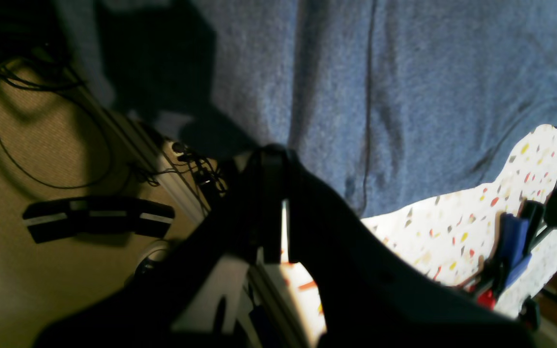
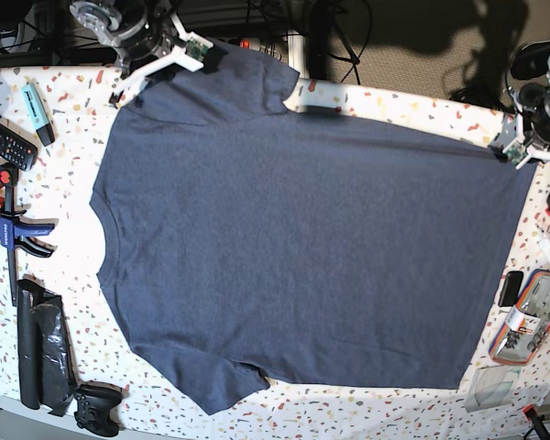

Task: Fold the T-shirt properly
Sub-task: 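Grasp the shirt edges with both grippers and drag it toward the robot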

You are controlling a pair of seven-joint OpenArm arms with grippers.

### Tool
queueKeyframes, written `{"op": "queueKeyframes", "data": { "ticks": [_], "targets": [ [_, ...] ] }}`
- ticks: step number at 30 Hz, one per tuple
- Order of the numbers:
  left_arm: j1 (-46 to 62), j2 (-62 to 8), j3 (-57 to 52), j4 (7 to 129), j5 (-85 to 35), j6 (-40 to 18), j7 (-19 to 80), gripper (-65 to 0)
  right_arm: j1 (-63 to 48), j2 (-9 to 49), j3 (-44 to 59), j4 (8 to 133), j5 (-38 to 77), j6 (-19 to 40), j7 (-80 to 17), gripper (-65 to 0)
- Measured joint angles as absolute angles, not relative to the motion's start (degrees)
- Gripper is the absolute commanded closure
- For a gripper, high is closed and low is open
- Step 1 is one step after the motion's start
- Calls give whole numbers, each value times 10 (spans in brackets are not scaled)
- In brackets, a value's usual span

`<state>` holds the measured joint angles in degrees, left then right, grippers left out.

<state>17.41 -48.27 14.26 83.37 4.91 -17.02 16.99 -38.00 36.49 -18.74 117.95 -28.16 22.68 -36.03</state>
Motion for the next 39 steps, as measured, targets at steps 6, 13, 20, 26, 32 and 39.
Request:
{"op": "queueKeyframes", "data": {
  "ticks": [6,13,20,26,32,39],
  "targets": [
    [227,-490,142,881,51,-160,183,0,-427,366,-186,1209,-283,205,-362,0],
    [233,-490,142,901,51,-160,217,0,-444,367,-186,1224,-283,199,-373,0],
    [236,-486,118,917,83,-120,210,0,-437,367,-134,1244,-314,150,-337,0],
    [232,-473,117,915,119,-107,159,0,-386,363,-87,1243,-255,149,-300,0],
    [168,-425,118,900,117,-109,165,0,-314,335,-86,1225,-234,148,-288,0],
    [86,-382,117,853,118,-111,182,0,-250,313,-86,1166,-206,148,-269,0]
  ]
}}
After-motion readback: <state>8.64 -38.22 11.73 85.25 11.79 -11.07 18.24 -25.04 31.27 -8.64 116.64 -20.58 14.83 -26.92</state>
